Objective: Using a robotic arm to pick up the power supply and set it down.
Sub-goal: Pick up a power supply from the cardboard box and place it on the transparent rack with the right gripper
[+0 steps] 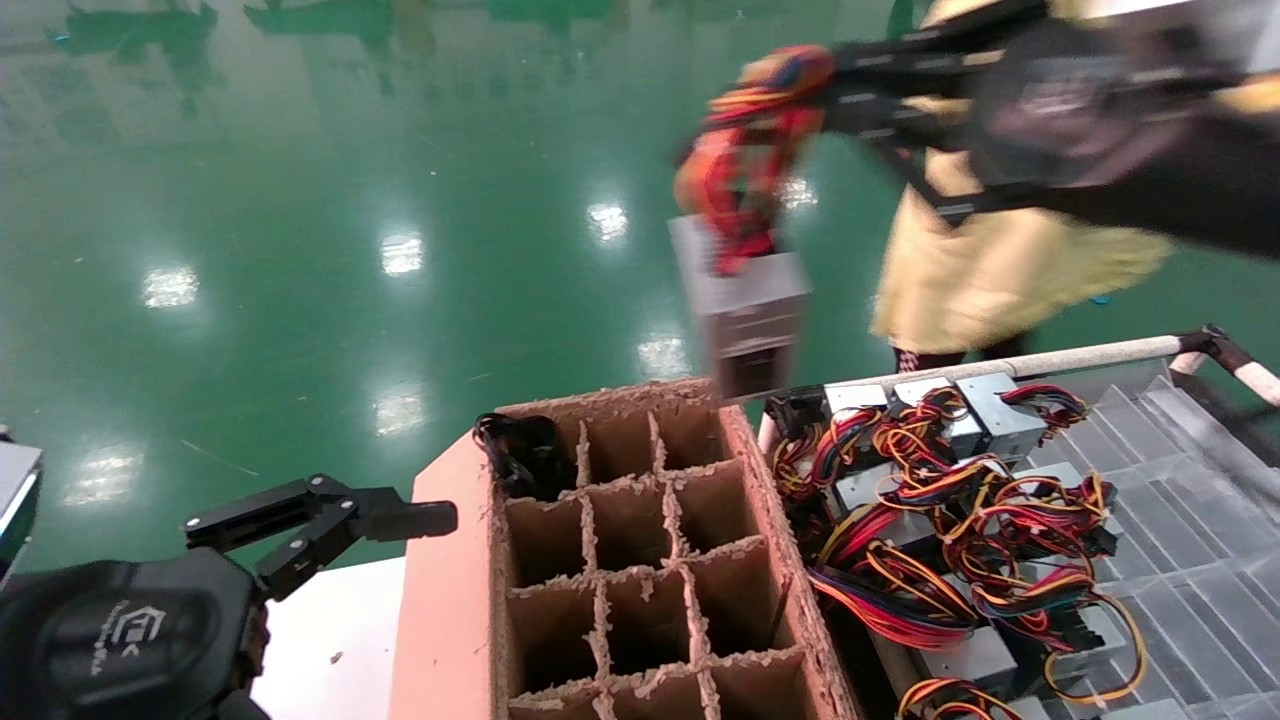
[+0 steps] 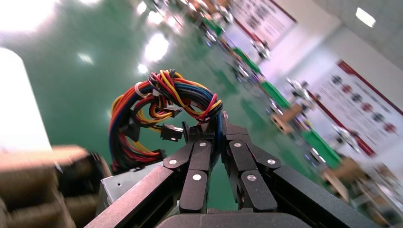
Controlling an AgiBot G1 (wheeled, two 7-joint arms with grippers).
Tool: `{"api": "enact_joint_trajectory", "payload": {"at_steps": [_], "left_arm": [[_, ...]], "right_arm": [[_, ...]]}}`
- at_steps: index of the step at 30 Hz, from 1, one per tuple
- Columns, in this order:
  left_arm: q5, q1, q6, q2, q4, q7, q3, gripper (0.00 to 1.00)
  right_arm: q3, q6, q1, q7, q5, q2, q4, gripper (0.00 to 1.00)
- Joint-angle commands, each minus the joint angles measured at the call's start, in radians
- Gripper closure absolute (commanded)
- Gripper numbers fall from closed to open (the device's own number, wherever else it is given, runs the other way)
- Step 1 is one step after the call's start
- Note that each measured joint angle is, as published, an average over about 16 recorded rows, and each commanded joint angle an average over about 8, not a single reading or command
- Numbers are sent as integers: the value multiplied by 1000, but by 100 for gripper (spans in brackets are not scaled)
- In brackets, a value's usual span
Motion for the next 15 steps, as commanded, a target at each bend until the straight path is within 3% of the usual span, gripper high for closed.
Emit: {"api": "enact_joint_trajectory", "payload": {"at_steps": [1,15], "left_arm": [[0,0,0,0,0,0,0,0],[0,0,0,0,0,0,0,0]], "right_arm": [[26,-20,6,-9,20,47,-14,100],[141,-251,-28,-230,105,356,-363,100]]}}
